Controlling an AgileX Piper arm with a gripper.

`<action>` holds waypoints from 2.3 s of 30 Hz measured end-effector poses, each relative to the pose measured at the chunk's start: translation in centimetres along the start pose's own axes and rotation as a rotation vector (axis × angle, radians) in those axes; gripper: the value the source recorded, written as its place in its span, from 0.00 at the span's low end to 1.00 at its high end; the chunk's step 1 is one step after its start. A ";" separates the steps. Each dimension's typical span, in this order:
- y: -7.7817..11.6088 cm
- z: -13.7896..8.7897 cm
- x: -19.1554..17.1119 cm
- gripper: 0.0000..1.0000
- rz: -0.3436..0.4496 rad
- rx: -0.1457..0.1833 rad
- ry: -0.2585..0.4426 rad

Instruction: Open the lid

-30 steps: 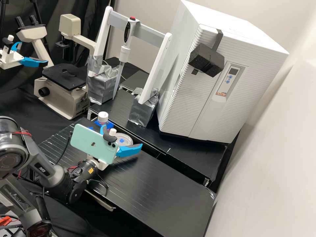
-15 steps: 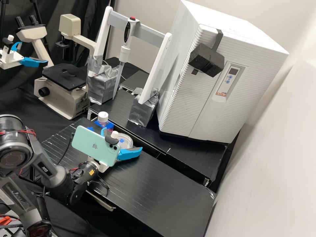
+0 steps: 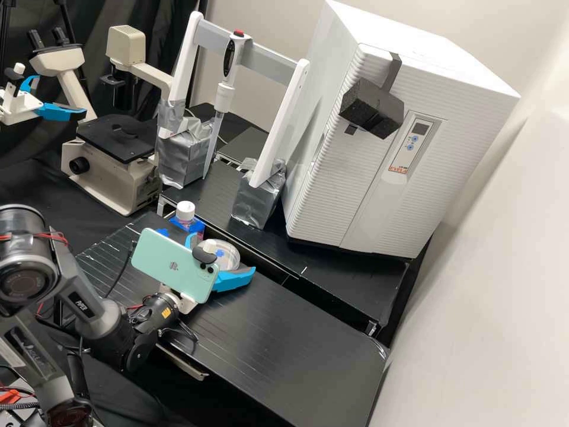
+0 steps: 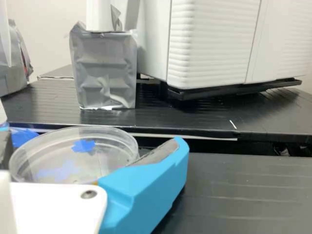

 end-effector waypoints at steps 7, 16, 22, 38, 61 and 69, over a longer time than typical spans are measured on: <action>-0.1 -0.1 0.0 0.00 -0.007 -0.002 0.008; -0.2 -0.1 0.1 0.00 -0.012 0.003 0.011; -0.3 -0.2 0.1 0.00 -0.019 0.011 0.018; 0.4 -0.9 -0.4 0.00 0.018 0.046 0.047; 6.2 4.0 0.0 0.00 0.209 0.155 -0.141; 6.0 4.7 0.2 0.00 0.204 0.134 -0.168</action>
